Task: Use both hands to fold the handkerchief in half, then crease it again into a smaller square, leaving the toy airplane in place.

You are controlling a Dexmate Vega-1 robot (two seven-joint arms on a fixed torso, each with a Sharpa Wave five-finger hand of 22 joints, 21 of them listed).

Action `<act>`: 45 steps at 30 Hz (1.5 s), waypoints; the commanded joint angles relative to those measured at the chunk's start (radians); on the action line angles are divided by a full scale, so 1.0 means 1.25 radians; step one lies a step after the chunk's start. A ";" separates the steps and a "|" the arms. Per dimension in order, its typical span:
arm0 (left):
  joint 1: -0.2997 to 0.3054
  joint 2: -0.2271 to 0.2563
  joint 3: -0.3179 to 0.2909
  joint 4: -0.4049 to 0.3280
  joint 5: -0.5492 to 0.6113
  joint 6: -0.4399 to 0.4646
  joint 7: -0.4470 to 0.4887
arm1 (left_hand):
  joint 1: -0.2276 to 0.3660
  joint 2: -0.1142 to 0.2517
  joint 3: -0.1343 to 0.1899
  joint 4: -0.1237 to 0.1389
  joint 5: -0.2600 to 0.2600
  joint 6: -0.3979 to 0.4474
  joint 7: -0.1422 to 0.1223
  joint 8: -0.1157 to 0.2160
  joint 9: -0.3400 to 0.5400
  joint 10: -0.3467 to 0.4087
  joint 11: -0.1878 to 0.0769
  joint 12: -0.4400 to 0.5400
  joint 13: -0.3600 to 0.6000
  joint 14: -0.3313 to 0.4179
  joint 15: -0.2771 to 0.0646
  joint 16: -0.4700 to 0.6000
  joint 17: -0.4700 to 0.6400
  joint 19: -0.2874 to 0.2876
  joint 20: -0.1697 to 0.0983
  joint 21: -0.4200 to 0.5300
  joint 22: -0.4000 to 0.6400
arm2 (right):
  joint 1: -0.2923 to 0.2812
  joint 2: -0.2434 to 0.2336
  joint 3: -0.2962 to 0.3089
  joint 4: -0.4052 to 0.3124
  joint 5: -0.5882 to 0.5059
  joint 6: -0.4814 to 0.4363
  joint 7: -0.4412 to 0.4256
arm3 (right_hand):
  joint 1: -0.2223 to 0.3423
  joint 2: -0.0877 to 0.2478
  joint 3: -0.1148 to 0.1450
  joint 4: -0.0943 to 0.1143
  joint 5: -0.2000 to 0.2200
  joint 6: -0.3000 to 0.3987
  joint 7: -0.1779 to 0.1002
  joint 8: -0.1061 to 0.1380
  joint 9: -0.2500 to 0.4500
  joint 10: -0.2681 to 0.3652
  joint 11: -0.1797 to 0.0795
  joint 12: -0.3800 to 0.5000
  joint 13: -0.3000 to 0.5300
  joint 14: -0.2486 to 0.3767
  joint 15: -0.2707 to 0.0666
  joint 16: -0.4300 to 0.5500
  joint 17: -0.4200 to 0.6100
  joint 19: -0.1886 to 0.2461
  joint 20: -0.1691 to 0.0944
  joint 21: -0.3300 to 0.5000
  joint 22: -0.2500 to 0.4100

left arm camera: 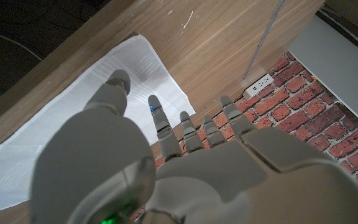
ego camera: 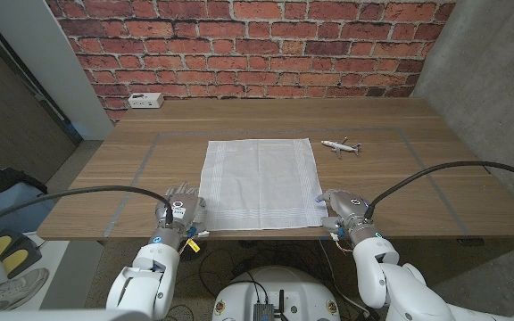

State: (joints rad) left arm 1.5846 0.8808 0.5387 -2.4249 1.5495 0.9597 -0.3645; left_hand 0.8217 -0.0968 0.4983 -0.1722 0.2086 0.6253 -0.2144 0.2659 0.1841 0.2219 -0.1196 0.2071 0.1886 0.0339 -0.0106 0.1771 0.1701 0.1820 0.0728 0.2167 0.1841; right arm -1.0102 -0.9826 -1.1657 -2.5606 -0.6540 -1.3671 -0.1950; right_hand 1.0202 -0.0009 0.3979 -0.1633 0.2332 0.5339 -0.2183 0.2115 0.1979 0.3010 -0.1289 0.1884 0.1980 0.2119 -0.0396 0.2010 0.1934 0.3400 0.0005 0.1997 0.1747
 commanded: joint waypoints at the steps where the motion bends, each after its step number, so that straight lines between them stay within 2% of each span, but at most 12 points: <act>1: 0.046 -0.113 -0.079 0.033 0.087 -0.102 -0.037 | 0.009 0.002 -0.005 0.002 0.003 0.002 0.003 -0.002 0.003 0.003 0.001 0.002 0.003 0.002 -0.008 0.003 0.002 0.001 -0.007 -0.002 0.002 | 0.031 0.003 -0.019 0.017 0.048 -0.017 -0.007 | 0.017 0.002 -0.008 0.000 0.003 -0.005 -0.003 -0.005 0.001 -0.013 -0.010 -0.002 0.004 -0.008 -0.081 -0.001 0.002 -0.011 -0.004 -0.001 0.005; 6: 0.055 -0.147 -0.102 0.044 0.106 -0.133 -0.039 | 0.016 0.009 -0.007 0.005 0.001 -0.016 0.002 -0.014 0.003 0.000 0.003 0.001 0.003 0.001 -0.007 0.003 0.002 0.002 -0.005 -0.002 0.002 | 0.033 0.000 -0.020 0.021 0.069 -0.017 -0.027 | 0.031 0.006 -0.011 0.000 0.004 -0.004 -0.003 -0.005 0.002 -0.016 -0.011 0.000 0.004 -0.009 -0.081 0.001 0.002 -0.012 -0.003 -0.001 0.005; 13: 0.053 -0.171 -0.125 0.048 0.077 -0.184 -0.049 | 0.026 0.015 -0.009 0.006 0.001 -0.022 -0.003 -0.021 0.003 -0.005 0.005 0.000 0.003 0.000 -0.005 0.003 0.001 0.002 -0.001 -0.002 0.003 | 0.038 0.001 -0.024 0.025 0.095 -0.019 -0.052 | 0.044 0.013 -0.015 0.001 0.004 0.010 -0.003 -0.001 0.002 -0.014 -0.015 0.004 0.004 -0.009 -0.083 0.003 0.002 -0.013 -0.004 0.000 0.005; 22: 0.053 -0.194 -0.132 0.057 0.087 -0.207 -0.066 | 0.037 0.023 -0.014 0.009 -0.002 0.007 0.001 -0.016 0.004 0.001 0.007 0.003 0.003 0.000 -0.005 0.003 0.001 0.003 -0.003 -0.002 0.003 | 0.051 0.001 -0.030 0.029 0.125 -0.018 -0.079 | 0.058 0.021 -0.021 0.003 0.004 0.010 -0.003 -0.004 0.003 -0.013 -0.017 0.006 0.004 -0.010 -0.085 0.005 0.003 -0.013 -0.006 0.001 0.005; 26: 0.044 -0.209 -0.123 0.069 0.132 -0.213 -0.101 | 0.043 0.024 -0.017 0.009 -0.003 0.022 -0.001 -0.014 0.004 0.004 0.005 0.004 0.003 0.000 -0.007 0.003 0.001 0.004 -0.005 -0.002 0.003 | 0.072 0.002 -0.045 0.034 0.134 -0.023 -0.078 | 0.065 0.026 -0.022 0.003 0.003 0.007 -0.003 -0.005 0.003 -0.014 -0.017 0.006 0.005 -0.012 -0.085 0.005 0.003 -0.014 -0.008 0.002 0.005; 30: 0.040 -0.224 -0.126 0.078 0.156 -0.219 -0.123 | 0.046 0.024 -0.020 0.009 -0.004 0.024 -0.003 -0.016 0.004 0.003 0.004 0.004 0.003 0.000 -0.009 0.003 0.001 0.004 -0.007 -0.002 0.003 | 0.087 0.001 -0.056 0.039 0.119 -0.023 -0.044 | 0.070 0.029 -0.023 0.004 0.003 0.005 -0.003 -0.007 0.003 -0.015 -0.019 0.006 0.005 -0.013 -0.086 0.005 0.003 -0.016 -0.008 0.001 0.005; 35: 0.034 -0.241 -0.128 0.092 0.183 -0.226 -0.140 | 0.049 0.024 -0.022 0.009 -0.004 0.017 -0.002 -0.021 0.004 0.002 0.004 0.003 0.003 0.000 -0.008 0.003 0.001 0.004 -0.007 -0.002 0.003 | 0.091 0.016 -0.068 0.064 0.018 -0.023 0.059 | 0.075 0.031 -0.027 0.004 0.002 -0.001 -0.002 -0.009 0.003 -0.014 -0.016 0.008 0.005 -0.016 -0.086 0.005 0.003 -0.017 -0.008 0.001 0.005; 37: 0.031 -0.244 -0.131 0.096 0.180 -0.232 -0.140 | 0.050 0.024 -0.024 0.009 -0.005 0.016 -0.002 -0.023 0.004 0.002 0.004 0.003 0.003 0.000 -0.008 0.003 0.001 0.005 -0.007 -0.002 0.003 | 0.084 0.023 -0.059 0.070 0.002 -0.023 0.076 | 0.079 0.033 -0.032 0.006 0.000 0.020 0.000 -0.001 0.004 -0.005 -0.016 0.011 0.005 -0.013 -0.086 0.007 0.003 -0.015 -0.009 0.003 0.004; 38: 0.029 -0.244 -0.132 0.098 0.179 -0.235 -0.142 | 0.051 0.025 -0.025 0.010 -0.005 0.014 0.005 -0.025 0.004 0.003 0.005 0.003 0.003 0.000 -0.009 0.003 0.001 0.005 -0.007 -0.002 0.003 | 0.086 0.023 -0.062 0.073 -0.001 -0.023 0.078 | 0.080 0.033 -0.036 0.007 -0.001 0.032 0.001 0.003 0.004 -0.005 -0.016 0.011 0.005 -0.012 -0.086 0.008 0.003 -0.015 -0.009 0.003 0.004; 41: 0.024 -0.249 -0.138 0.106 0.167 -0.239 -0.147 | 0.051 0.028 -0.028 0.012 -0.006 0.013 0.014 -0.028 0.004 0.004 0.005 0.004 0.003 0.001 -0.010 0.004 0.001 0.006 -0.008 -0.002 0.003 | 0.092 0.024 -0.067 0.078 -0.002 -0.022 0.070 | 0.084 0.034 -0.055 0.012 -0.004 0.098 0.003 0.021 0.004 0.025 -0.010 0.021 0.005 -0.003 -0.089 0.013 0.002 -0.011 -0.009 0.005 0.004; 43: 0.023 -0.247 -0.142 0.108 0.155 -0.242 -0.141 | 0.050 0.032 -0.033 0.016 -0.008 -0.014 0.019 -0.042 0.004 0.004 0.005 0.004 0.003 0.001 -0.010 0.003 0.001 0.006 -0.008 -0.002 0.003 | 0.101 0.025 -0.077 0.083 -0.006 -0.023 0.068 | 0.089 0.038 -0.066 0.014 -0.006 0.152 0.010 0.035 0.004 0.042 -0.015 0.024 0.004 0.003 -0.089 0.015 0.002 -0.008 -0.006 0.006 0.004; 45: 0.021 -0.251 -0.141 0.110 0.155 -0.238 -0.139 | 0.049 0.034 -0.036 0.018 -0.009 -0.027 0.015 -0.049 0.004 -0.001 0.006 0.002 0.003 0.001 -0.010 0.003 0.001 0.006 -0.007 -0.002 0.003 | 0.104 0.025 -0.077 0.088 0.002 -0.016 0.058 | 0.094 0.043 -0.077 0.016 -0.008 0.212 0.028 0.050 0.003 0.059 -0.026 0.027 0.004 0.009 -0.092 0.018 0.002 -0.006 -0.010 0.007 0.004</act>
State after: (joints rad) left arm 1.6245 0.5903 0.3740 -2.3118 1.7495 0.6768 -0.5243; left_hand 0.8782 -0.0665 0.4624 -0.1500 0.1996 0.6097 -0.1932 0.2139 0.1839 0.2167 -0.1143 0.2072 0.1885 0.0342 -0.0179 0.1772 0.1698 0.1873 0.0676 0.2167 0.1838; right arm -0.9030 -0.9630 -1.2419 -2.4829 -0.6075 -1.3944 -0.1565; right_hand 1.1194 0.0483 0.3142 -0.1443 0.2253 0.7248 -0.2001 0.2527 0.1969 0.3509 -0.1519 0.2151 0.2017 0.2111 -0.0381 0.2149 0.1931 0.3216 -0.0109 0.2042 0.1766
